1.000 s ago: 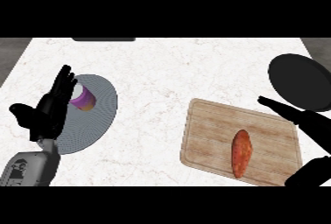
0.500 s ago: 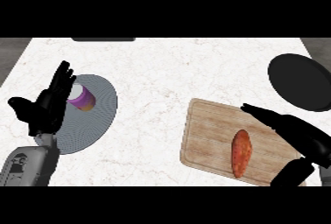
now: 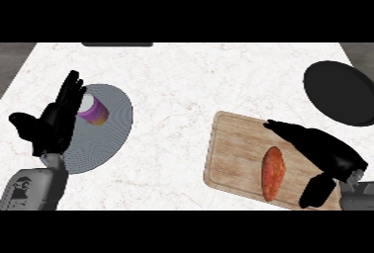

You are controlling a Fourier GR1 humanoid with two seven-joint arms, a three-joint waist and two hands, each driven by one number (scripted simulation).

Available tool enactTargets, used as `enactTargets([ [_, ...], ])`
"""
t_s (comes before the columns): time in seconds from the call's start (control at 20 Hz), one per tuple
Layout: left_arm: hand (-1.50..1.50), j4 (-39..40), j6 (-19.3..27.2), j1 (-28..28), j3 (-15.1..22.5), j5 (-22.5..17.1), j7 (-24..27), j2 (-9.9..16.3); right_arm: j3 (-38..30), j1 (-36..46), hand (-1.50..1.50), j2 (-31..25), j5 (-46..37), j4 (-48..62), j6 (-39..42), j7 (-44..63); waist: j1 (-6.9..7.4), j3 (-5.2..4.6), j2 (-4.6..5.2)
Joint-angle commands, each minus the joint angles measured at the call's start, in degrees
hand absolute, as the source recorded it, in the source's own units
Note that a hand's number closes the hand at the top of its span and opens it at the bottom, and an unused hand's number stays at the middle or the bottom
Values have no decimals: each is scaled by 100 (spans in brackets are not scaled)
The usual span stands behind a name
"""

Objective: Pick the sweet potato from the cutting board and place it in the pan

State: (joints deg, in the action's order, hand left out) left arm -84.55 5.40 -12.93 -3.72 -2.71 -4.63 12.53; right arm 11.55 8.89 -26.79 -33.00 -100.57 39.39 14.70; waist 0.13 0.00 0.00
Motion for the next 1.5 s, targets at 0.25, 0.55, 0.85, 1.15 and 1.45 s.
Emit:
enactTargets([
  [0.25,0,-422,-126,11,-167,55,-435,58,116,19,-150,533,-700,333,31,-148,-3,0,-4],
  [0.55,0,-94,-114,136,-123,185,35,-173,303,344,-150,712,-1280,991,-45,-303,10,0,2],
  [0.85,0,193,-211,-158,-156,205,-70,-199,84,-47,-150,383,-1384,1245,-64,-1030,-15,0,3],
  [1.15,0,105,-315,-23,-249,152,120,-164,523,-10,150,486,-1603,1374,-290,-1687,-6,1,2],
  [1.45,0,351,-289,-279,-323,263,14,-156,543,-276,150,762,-1958,1133,-429,-1637,-30,-1,-1],
])
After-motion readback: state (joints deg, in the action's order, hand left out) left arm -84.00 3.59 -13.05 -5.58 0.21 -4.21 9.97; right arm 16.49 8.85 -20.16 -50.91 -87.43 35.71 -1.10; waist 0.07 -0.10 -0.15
